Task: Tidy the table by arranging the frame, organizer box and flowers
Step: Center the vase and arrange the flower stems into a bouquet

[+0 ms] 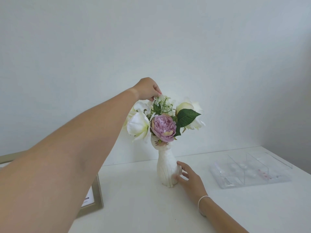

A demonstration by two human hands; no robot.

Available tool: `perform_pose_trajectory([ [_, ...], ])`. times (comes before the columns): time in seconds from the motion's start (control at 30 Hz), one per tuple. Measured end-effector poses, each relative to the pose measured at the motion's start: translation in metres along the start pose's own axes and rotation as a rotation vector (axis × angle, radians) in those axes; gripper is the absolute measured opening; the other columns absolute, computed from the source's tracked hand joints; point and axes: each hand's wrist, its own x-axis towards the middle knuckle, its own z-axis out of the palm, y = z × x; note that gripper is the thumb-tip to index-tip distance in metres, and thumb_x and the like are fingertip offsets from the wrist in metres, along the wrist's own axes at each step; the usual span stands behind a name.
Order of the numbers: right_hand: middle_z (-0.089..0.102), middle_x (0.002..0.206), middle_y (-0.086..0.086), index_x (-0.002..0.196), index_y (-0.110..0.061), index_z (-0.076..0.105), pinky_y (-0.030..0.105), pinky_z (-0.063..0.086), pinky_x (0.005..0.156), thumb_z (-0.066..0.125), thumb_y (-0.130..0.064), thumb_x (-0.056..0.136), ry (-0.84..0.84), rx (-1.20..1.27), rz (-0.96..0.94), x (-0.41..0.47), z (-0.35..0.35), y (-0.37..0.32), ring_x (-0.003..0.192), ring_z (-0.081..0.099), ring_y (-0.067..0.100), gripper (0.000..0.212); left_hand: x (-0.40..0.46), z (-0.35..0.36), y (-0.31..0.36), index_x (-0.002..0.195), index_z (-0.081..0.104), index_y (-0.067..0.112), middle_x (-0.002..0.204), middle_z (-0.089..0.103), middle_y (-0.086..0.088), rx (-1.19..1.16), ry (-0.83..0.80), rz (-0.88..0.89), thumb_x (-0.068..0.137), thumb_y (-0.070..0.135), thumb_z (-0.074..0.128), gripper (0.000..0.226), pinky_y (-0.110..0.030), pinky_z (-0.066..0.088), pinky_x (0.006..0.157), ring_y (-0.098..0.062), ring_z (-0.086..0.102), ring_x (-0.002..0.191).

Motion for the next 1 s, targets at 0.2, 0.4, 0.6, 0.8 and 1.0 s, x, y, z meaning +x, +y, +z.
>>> perform_pose_trajectory([
  [0.2, 0.054, 0.120, -0.011, 0.126, -0.034, 0.048, 0.024, 0.038, 0.089, 0.060, -0.021, 0.085, -0.003, 0.008, 0.005, 0.000, 0.001, 0.000, 0.114, 0.051, 0.011, 0.045, -0.001, -0.002, -0.005, 0.095, 0.070, 0.002, 0.102, 0.068, -0.019, -0.010, 0.013, 0.001, 0.084, 0.007, 0.062, 0.014, -0.038, 0.054, 0.090, -0.024, 0.064, 0.088],
  [0.4, 0.054, 0.120, -0.011, 0.123, -0.037, 0.048, 0.024, 0.037, 0.088, 0.061, -0.022, 0.084, -0.001, 0.018, 0.001, 0.000, 0.000, 0.001, 0.112, 0.051, 0.010, 0.044, -0.005, -0.005, -0.009, 0.097, 0.070, 0.002, 0.099, 0.067, -0.016, -0.013, 0.022, -0.006, 0.085, 0.006, 0.061, 0.016, -0.034, 0.054, 0.088, -0.022, 0.064, 0.083],
  [0.6, 0.055, 0.120, -0.009, 0.119, -0.042, 0.048, 0.024, 0.038, 0.088, 0.061, -0.024, 0.083, 0.000, 0.028, -0.002, 0.001, 0.001, 0.002, 0.113, 0.051, 0.011, 0.042, -0.008, -0.011, -0.013, 0.102, 0.068, 0.003, 0.079, 0.064, -0.002, -0.043, 0.052, -0.011, 0.085, 0.007, 0.060, 0.019, -0.018, 0.052, 0.074, -0.009, 0.059, 0.067],
  [0.8, 0.052, 0.123, -0.014, 0.125, -0.040, 0.046, 0.023, 0.036, 0.088, 0.062, -0.025, 0.083, 0.017, 0.044, -0.005, -0.001, 0.001, 0.002, 0.111, 0.049, 0.009, 0.047, -0.017, -0.022, -0.012, 0.105, 0.067, 0.002, 0.100, 0.065, -0.012, -0.114, 0.084, 0.021, 0.085, 0.009, 0.060, 0.022, -0.027, 0.053, 0.088, -0.018, 0.061, 0.086],
  [1.0, 0.050, 0.125, -0.017, 0.123, -0.039, 0.047, 0.021, 0.039, 0.085, 0.064, -0.030, 0.083, 0.214, 0.152, -0.147, -0.009, -0.012, -0.021, 0.111, 0.051, 0.011, 0.044, -0.057, -0.039, -0.007, 0.102, 0.069, 0.015, 0.088, 0.066, 0.007, -0.323, 0.177, 0.113, 0.086, 0.021, 0.062, 0.018, -0.011, 0.053, 0.074, -0.005, 0.063, 0.083],
])
